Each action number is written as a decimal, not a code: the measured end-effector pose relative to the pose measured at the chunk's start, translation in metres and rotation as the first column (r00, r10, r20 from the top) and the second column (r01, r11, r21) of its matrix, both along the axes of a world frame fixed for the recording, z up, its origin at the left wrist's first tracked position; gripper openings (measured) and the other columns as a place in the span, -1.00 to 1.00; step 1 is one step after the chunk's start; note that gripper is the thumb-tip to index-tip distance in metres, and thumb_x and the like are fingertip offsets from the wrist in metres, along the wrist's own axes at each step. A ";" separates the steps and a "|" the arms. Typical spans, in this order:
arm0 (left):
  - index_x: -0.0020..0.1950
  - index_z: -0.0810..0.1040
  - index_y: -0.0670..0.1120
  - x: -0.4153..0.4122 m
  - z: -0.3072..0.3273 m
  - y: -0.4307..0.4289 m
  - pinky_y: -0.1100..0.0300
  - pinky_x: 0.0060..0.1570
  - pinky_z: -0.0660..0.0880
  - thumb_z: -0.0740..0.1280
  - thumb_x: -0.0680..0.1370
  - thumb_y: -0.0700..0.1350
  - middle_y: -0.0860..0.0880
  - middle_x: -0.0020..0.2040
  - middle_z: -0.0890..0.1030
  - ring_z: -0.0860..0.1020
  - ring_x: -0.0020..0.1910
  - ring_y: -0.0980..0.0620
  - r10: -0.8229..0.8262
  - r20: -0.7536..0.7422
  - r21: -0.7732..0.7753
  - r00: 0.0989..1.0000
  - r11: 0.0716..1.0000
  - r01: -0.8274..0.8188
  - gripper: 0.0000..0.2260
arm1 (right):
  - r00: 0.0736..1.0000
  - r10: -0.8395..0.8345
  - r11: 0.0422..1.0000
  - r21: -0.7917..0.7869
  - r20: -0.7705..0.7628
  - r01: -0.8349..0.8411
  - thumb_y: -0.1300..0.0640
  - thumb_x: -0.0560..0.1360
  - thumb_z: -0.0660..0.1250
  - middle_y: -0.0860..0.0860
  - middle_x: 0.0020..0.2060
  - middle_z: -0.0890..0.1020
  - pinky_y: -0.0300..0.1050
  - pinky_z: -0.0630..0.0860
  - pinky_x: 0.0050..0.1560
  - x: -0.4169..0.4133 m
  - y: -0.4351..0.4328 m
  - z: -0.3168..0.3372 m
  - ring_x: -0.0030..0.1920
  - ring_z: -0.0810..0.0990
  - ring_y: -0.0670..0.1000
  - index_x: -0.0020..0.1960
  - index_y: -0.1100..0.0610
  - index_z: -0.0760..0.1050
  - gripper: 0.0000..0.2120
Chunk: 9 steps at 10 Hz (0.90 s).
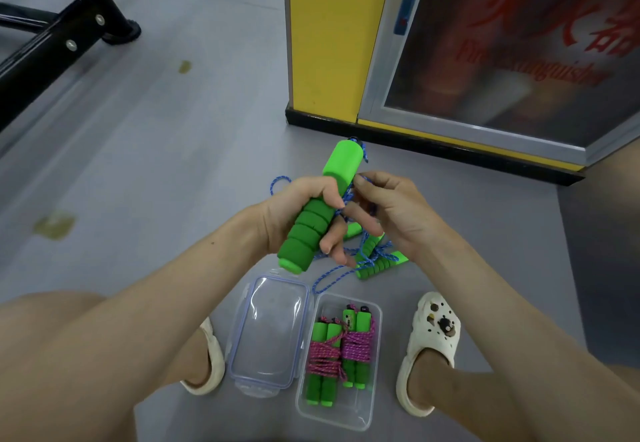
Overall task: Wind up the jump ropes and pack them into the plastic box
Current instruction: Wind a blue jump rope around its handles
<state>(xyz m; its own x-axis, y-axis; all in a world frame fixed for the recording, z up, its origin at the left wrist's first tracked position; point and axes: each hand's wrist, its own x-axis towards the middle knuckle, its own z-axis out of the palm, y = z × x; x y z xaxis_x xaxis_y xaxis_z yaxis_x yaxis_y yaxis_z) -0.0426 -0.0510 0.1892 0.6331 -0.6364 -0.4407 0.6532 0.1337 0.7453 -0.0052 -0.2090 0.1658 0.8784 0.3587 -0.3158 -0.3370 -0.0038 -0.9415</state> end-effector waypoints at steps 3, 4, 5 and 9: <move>0.46 0.28 -0.28 0.004 -0.001 -0.012 -0.15 0.26 0.40 0.23 0.43 -0.17 -0.38 0.25 0.50 0.47 0.28 -0.29 0.071 -0.132 -0.557 0.989 0.820 -0.133 -0.41 | 0.966 0.116 0.864 0.457 0.230 -0.212 0.21 0.56 0.08 -0.11 -0.23 0.67 -0.20 0.55 -0.22 -0.014 0.013 0.013 -0.27 0.63 -0.11 0.25 0.12 0.43 -0.70; 0.49 0.26 -0.17 0.009 -0.007 -0.014 -0.10 0.38 0.25 0.27 0.36 -0.19 -0.26 0.40 0.38 0.37 0.40 -0.20 0.188 -0.125 -0.558 0.974 0.798 -0.226 -0.33 | 0.975 -0.221 0.924 -0.312 0.037 0.222 0.27 0.58 -0.01 0.14 0.37 0.43 0.22 0.23 0.38 -0.016 0.020 -0.012 0.39 0.36 0.20 0.38 0.09 0.38 -0.58; 0.50 0.26 -0.09 0.012 -0.006 -0.013 -0.07 0.36 0.29 0.26 0.28 -0.23 -0.18 0.43 0.39 0.36 0.42 -0.12 0.380 -0.143 -0.451 0.914 0.797 -0.402 -0.25 | 0.989 0.055 0.998 -0.005 -0.139 -0.056 0.36 0.52 0.21 0.34 -0.04 0.58 0.16 0.45 0.04 -0.012 0.006 -0.026 -0.07 0.50 0.24 0.03 0.31 0.55 -0.84; -0.17 0.41 -0.02 0.016 -0.001 -0.002 0.17 -0.01 0.34 0.25 0.18 -0.13 0.04 -0.21 0.45 0.42 -0.17 0.09 0.214 0.455 0.498 0.864 0.744 -0.446 -0.76 | 0.985 0.169 0.957 -0.236 -0.018 -0.168 0.22 0.44 0.43 0.00 -0.46 0.53 -0.27 0.34 -0.39 -0.011 0.000 -0.014 -0.45 0.40 -0.11 -0.21 0.13 0.64 -0.94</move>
<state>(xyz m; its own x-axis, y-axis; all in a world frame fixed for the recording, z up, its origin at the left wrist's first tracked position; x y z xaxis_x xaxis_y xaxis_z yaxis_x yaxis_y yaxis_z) -0.0264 -0.0526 0.1884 0.9334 -0.0588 -0.3539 0.3318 -0.2332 0.9141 -0.0163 -0.2090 0.1523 0.8124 0.4173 -0.4073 -0.3103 -0.2819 -0.9079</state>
